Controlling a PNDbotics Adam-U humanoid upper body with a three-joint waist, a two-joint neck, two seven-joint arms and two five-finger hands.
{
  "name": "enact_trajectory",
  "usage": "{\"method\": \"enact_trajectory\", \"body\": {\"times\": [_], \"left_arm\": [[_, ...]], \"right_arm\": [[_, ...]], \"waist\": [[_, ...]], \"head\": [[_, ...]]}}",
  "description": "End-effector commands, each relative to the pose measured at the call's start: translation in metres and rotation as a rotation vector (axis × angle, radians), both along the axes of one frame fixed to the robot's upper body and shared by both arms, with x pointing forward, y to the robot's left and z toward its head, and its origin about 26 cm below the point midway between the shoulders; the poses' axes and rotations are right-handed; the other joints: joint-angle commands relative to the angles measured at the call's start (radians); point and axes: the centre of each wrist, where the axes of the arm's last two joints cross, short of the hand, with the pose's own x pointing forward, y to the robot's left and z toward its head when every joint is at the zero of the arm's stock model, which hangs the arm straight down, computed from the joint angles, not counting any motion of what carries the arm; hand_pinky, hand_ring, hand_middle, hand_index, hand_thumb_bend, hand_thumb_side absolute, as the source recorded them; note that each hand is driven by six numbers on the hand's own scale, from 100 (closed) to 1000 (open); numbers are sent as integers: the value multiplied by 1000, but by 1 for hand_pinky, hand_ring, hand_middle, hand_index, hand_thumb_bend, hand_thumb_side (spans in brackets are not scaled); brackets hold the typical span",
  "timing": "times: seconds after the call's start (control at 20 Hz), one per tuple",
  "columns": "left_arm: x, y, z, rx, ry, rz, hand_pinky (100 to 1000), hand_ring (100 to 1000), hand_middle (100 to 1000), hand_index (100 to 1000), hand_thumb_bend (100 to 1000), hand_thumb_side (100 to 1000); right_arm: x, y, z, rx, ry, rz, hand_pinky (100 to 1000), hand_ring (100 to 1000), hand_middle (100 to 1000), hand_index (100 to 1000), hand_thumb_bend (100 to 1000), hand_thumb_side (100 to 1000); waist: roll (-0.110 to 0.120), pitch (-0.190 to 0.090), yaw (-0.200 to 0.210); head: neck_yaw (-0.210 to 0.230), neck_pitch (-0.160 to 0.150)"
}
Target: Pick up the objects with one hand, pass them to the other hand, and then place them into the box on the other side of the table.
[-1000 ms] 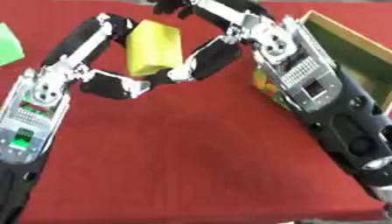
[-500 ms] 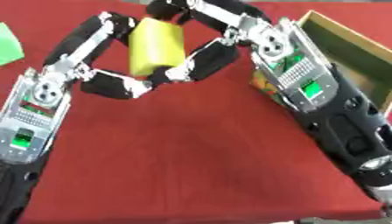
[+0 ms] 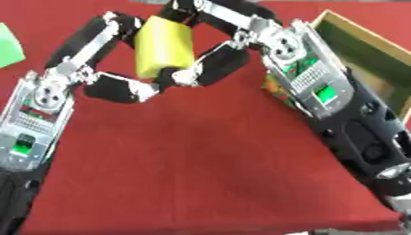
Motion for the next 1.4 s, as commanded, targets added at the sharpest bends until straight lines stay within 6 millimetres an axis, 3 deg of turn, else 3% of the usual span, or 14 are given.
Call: {"method": "enact_trajectory", "body": {"times": [0.05,0.4,0.7,1.1,1.25,1.4], "left_arm": [[-3,-3,10,-19,-35,-19,669,561,463,529,227,160],[-1,-1,8,-26,-33,11,698,584,503,600,417,199],[1,3,4,-1,-31,49,756,677,615,780,680,289],[2,7,1,49,-46,74,771,704,644,813,902,290],[3,8,-1,79,-50,79,775,710,646,819,974,330],[5,10,-4,93,-51,100,774,710,645,823,981,336]], "right_arm": [[0,-3,7,15,-12,-4,795,761,570,646,355,153],[-1,-3,7,26,-1,16,770,702,482,530,299,100],[-3,-5,9,59,15,21,764,693,476,483,290,100],[-6,-8,13,92,21,19,761,686,474,480,293,100],[-7,-10,14,100,24,15,761,685,473,481,294,100],[-8,-12,15,111,24,13,760,684,473,482,299,100]], "waist": [[2,-16,1],[2,-18,0],[3,-19,-1],[4,-19,-3],[4,-19,-4],[4,-19,-5]], "head": [[-4,-11],[-3,-13],[-9,-11],[-15,-10],[-16,-11],[-17,-10]]}}
